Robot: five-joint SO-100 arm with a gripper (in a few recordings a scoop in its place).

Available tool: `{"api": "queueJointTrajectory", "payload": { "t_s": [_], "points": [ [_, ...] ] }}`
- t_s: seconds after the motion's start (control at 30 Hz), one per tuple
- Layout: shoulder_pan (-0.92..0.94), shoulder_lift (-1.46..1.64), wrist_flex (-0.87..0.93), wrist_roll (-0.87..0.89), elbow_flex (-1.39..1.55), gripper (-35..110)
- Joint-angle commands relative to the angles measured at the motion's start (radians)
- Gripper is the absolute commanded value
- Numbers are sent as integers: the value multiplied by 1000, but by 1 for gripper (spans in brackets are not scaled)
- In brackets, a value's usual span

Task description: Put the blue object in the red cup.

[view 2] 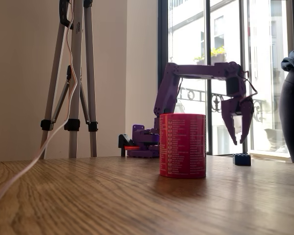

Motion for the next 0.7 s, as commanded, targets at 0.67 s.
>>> {"api": "queueJointTrajectory", "payload": {
  "t_s": [0.67],
  "points": [
    [37,-11,132,-235,-75,47]
  ]
}}
